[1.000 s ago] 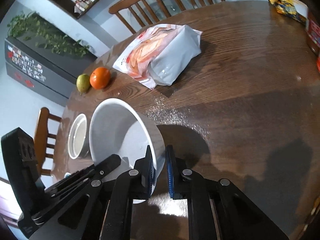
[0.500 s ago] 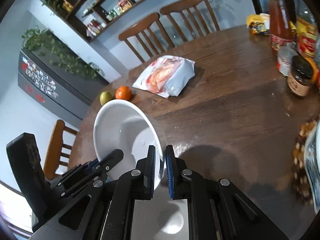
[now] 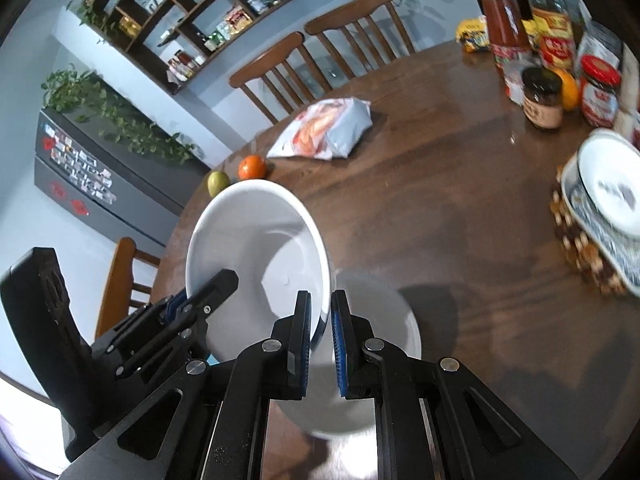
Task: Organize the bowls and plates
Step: 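Carry the smaller white bowl over the large bowl and lower it inside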
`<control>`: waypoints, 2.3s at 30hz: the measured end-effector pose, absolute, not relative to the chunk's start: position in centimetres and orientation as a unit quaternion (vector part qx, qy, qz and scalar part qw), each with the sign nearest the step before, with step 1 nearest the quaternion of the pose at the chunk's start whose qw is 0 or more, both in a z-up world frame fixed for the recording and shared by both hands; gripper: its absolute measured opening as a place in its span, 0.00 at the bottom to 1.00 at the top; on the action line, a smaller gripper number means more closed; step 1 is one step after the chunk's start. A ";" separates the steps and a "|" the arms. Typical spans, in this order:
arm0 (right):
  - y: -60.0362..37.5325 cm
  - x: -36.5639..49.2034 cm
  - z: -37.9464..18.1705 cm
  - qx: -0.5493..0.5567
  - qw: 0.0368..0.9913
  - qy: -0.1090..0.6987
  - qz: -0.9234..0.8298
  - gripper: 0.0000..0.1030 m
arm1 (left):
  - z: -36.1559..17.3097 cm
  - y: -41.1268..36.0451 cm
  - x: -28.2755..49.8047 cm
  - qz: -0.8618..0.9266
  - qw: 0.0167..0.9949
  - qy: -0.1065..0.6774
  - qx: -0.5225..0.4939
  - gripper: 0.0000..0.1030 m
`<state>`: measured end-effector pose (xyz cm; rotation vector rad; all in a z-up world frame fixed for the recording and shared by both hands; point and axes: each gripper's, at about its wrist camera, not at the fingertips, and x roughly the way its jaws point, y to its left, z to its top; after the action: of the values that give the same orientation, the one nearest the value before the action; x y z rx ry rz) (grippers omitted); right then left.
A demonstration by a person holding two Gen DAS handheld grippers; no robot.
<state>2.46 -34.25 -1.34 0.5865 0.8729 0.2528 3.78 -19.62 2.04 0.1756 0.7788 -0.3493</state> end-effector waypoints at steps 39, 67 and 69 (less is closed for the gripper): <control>-32.9 -1.1 -4.4 0.279 0.840 0.460 0.075 0.13 | -1.3 -19.8 0.8 -0.202 0.883 0.409 0.110 0.09; -32.7 -1.0 -4.9 0.255 0.842 0.471 0.056 0.13 | -2.9 -20.8 1.5 -0.201 0.871 0.430 0.126 0.10; -32.6 -0.9 -4.9 0.254 0.842 0.472 0.055 0.13 | -3.0 -20.8 1.6 -0.201 0.870 0.431 0.128 0.10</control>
<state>-0.91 -32.61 -4.92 0.5371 0.9972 0.1160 1.56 -20.81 -2.96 0.2668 0.9020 -0.4207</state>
